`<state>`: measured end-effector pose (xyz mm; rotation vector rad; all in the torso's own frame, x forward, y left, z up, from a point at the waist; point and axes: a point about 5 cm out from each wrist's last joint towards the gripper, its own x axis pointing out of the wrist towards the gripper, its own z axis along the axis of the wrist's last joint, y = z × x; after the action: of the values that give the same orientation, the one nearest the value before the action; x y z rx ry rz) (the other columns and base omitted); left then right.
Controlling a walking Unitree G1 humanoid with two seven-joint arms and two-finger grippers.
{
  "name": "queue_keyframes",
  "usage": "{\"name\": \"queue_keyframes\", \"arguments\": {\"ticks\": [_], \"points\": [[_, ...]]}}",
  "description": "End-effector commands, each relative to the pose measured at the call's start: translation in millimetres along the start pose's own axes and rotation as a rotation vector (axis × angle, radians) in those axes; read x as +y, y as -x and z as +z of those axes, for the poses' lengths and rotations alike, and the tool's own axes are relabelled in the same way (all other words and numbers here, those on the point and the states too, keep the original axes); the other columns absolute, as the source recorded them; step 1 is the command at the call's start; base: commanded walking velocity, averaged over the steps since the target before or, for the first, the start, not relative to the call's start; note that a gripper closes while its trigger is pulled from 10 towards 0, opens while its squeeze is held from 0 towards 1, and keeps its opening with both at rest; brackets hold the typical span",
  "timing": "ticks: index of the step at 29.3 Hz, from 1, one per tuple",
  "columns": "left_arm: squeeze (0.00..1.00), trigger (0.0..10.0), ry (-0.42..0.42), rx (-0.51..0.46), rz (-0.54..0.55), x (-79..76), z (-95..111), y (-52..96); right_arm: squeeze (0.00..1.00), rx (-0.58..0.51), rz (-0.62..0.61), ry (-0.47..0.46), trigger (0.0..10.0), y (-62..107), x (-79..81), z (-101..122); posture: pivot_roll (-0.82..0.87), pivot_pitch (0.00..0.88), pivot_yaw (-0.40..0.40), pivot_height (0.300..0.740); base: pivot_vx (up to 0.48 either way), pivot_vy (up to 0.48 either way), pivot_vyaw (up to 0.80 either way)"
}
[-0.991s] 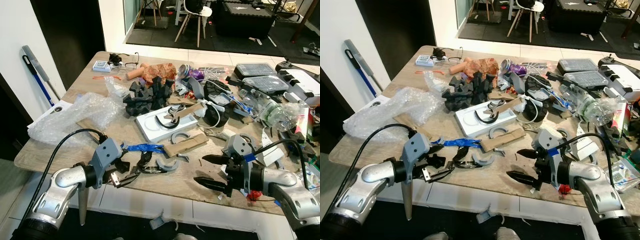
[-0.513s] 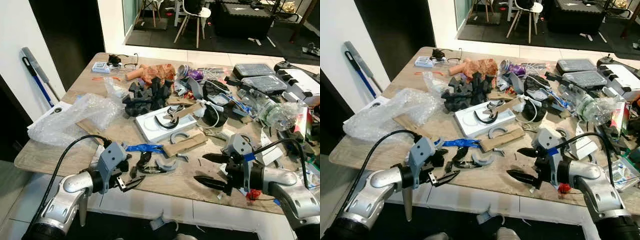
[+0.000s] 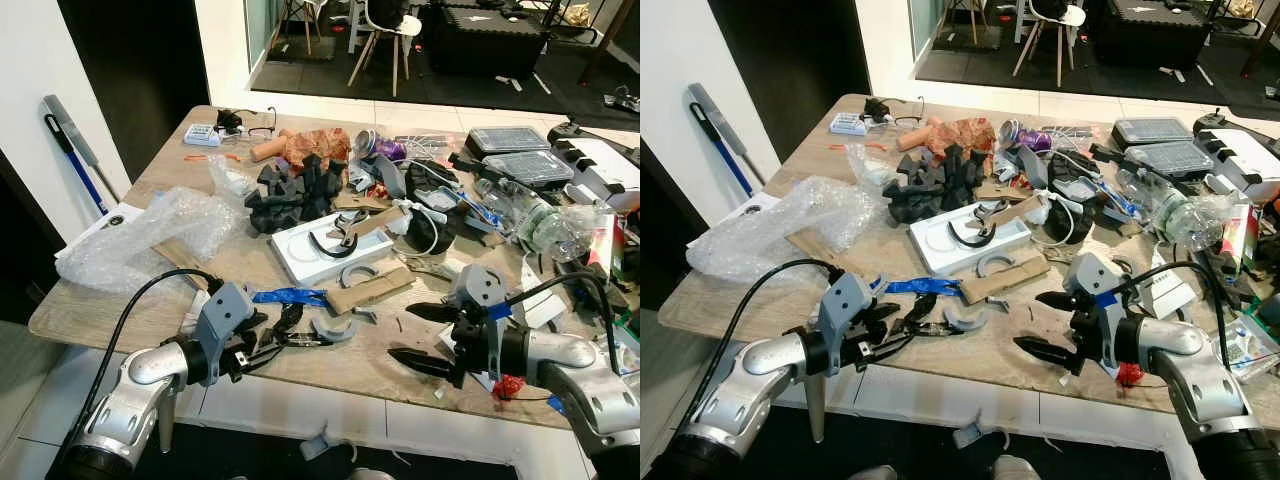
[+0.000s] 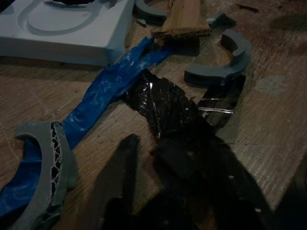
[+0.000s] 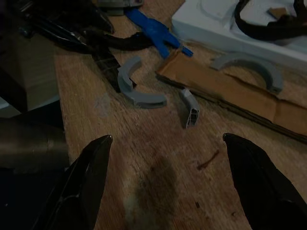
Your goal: Picking trash to rubbish bin
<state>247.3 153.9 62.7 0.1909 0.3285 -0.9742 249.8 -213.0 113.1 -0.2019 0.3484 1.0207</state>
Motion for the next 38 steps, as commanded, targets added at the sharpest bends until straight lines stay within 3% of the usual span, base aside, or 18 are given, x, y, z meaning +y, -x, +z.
{"name": "queue_keyframes", "arguments": {"ticks": [1, 21, 23, 24, 25, 30, 35, 38], "points": [[0.0, 0.0, 0.029, 0.023, 0.0, -0.2, -5.9, 1.5, 0.0, 0.0, 0.001, 0.015, 10.0, 0.8, -0.5, 5.6, -0.04, 0.0, -0.009, 0.74, 0.0, 0.0, 0.0], [0.0, 0.0, -0.004, 0.011, 0.02, 2.8, -3.2, 1.9, 0.0, 0.021, 0.156, -0.031, 10.0, 5.5, 18.0, 4.5, -0.04, 0.0, -0.014, 0.74, 0.0, 0.0, 0.0], [0.0, 4.3, -0.009, -0.004, 0.045, 6.9, -1.4, 4.4, 0.0, 0.023, 0.164, -0.036, 10.0, 6.4, 18.5, 4.8, -0.04, 0.0, -0.014, 0.74, 0.0, 0.0, 0.0], [0.0, 5.4, -0.008, -0.012, 0.056, 9.2, -0.4, 6.2, 0.0, 0.024, 0.165, -0.037, 10.0, 6.6, 18.5, 4.8, -0.04, 0.0, -0.016, 0.74, 0.0, 0.0, 0.0], [0.0, 10.0, -0.009, -0.02, 0.069, 11.9, 0.9, 8.3, 0.0, 0.025, 0.167, -0.038, 10.0, 6.8, 18.6, 4.8, -0.04, 0.0, -0.016, 0.74, 0.0, 0.0, 0.0], [0.0, 10.0, -0.009, -0.102, 0.128, 24.3, 13.7, 20.4, 0.0, 0.03, 0.17, -0.04, 10.0, 7.6, 18.8, 4.5, -0.04, 0.0, -0.019, 0.74, 0.0, 0.0, 0.0], [0.0, 10.0, 0.067, -0.381, 0.141, 27.4, 57.4, 35.9, 0.0, 0.011, 0.16, -0.041, 10.0, 7.9, 17.2, 6.4, -0.03, 0.0, -0.024, 0.74, 0.0, 0.0, 0.0], [0.0, 10.0, 0.111, -0.488, 0.133, 24.4, 67.6, 37.1, 0.0, 0.007, 0.163, -0.045, 10.0, 6.9, 17.0, 7.0, -0.03, 0.0, -0.024, 0.74, 0.0, 0.0, 0.0]]}}
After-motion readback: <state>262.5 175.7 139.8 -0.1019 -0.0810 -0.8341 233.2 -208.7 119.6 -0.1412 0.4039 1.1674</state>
